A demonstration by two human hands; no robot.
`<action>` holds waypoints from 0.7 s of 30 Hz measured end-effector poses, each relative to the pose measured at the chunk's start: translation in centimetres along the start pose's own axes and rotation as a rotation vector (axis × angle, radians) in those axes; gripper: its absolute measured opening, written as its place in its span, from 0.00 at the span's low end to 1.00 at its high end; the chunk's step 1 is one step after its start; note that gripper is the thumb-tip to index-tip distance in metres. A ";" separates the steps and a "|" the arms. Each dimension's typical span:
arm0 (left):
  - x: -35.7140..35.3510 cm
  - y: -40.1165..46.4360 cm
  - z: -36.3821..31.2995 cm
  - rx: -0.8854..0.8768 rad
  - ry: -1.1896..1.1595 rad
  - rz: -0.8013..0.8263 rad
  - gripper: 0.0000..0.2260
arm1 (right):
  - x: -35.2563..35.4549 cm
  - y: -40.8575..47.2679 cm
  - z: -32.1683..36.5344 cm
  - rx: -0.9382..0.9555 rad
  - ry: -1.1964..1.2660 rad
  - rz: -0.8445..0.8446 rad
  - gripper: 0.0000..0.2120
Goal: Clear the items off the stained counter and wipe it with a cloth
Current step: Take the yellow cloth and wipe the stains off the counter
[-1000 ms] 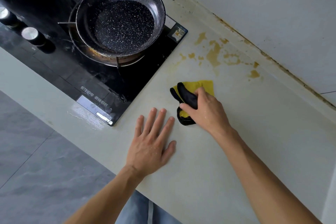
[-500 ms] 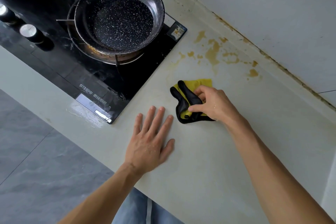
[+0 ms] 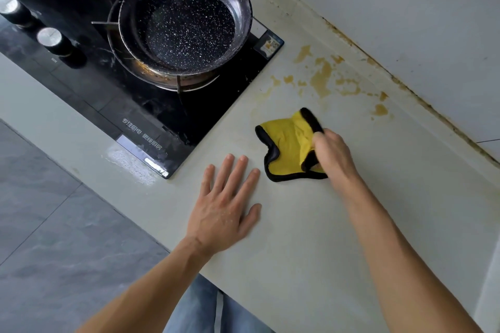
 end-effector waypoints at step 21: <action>0.2 0.0 0.0 0.005 0.035 -0.009 0.31 | 14.7 -3.4 1.8 0.431 0.562 -0.148 0.18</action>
Point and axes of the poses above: each hand's wrist, its own y-axis towards the middle knuckle, its own x-axis out of the back of the hand, z = x × y, the point moved 5 cm from there along y, towards the middle knuckle, and after that the axes turned 1 degree about x, right-handed, at the moved point
